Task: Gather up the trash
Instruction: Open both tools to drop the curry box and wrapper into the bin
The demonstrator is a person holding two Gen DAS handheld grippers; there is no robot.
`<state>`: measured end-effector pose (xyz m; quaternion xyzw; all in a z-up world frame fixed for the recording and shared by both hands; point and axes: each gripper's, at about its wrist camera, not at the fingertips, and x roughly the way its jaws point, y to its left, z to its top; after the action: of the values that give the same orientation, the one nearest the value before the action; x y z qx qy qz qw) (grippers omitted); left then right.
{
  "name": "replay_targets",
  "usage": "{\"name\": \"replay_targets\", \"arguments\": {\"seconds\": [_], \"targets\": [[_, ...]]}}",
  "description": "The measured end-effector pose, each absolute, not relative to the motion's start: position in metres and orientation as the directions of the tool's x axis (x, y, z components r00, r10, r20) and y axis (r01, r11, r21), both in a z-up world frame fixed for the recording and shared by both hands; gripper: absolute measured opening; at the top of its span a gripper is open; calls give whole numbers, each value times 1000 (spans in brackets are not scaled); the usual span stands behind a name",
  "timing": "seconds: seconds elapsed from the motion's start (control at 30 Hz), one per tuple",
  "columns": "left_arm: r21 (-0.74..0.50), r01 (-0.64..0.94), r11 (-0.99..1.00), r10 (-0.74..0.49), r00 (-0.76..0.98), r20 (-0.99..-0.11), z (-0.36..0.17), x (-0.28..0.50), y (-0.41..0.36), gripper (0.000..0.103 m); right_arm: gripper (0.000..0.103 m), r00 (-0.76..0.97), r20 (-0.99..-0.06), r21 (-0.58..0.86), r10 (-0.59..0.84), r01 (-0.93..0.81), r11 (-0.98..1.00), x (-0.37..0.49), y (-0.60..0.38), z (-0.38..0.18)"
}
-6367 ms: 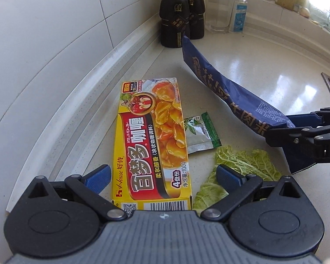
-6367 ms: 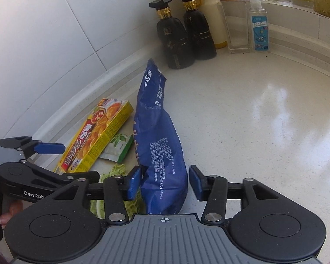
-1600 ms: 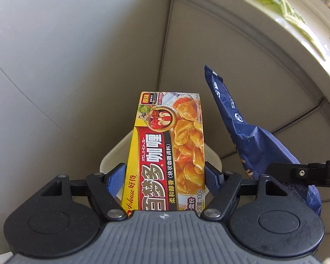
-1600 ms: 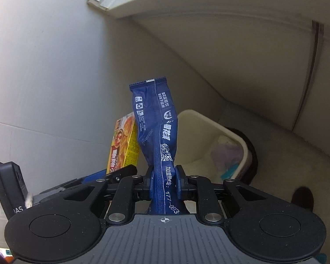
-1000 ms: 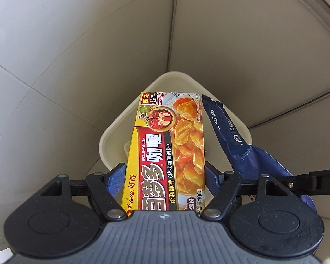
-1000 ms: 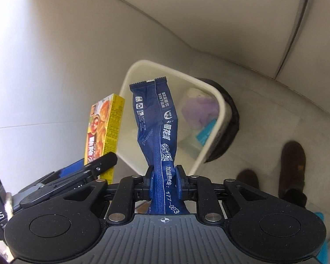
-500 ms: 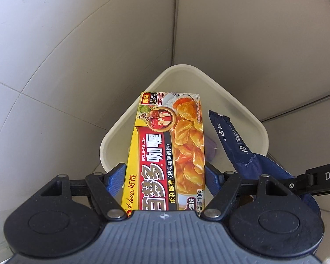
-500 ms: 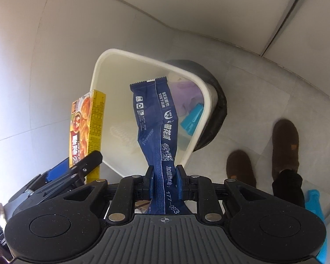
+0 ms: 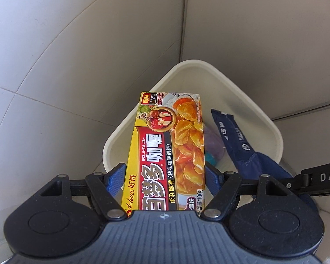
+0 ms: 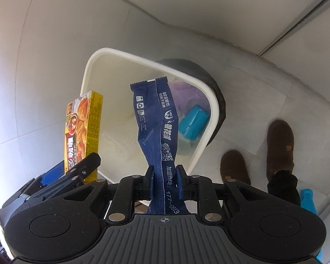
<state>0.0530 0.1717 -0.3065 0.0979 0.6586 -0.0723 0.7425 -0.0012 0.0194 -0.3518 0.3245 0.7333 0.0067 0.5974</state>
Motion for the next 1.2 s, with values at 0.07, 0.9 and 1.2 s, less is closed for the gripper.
{"name": "replay_targets", "arguments": {"seconds": [0.07,0.9,1.2], "targets": [[57,240,969,31,111,-993,-311,54,171,71,20,-74,-873,397,483,469,789,0,20,-352],[79,291,953,45,121,-992,-294,38,150,91,50,-5,-867,426,497,510,747,-3,2,-337],[77,289,954,41,131,-991,-287,34,156,91,50,13,-874,429,485,487,761,-8,-5,-324]]}}
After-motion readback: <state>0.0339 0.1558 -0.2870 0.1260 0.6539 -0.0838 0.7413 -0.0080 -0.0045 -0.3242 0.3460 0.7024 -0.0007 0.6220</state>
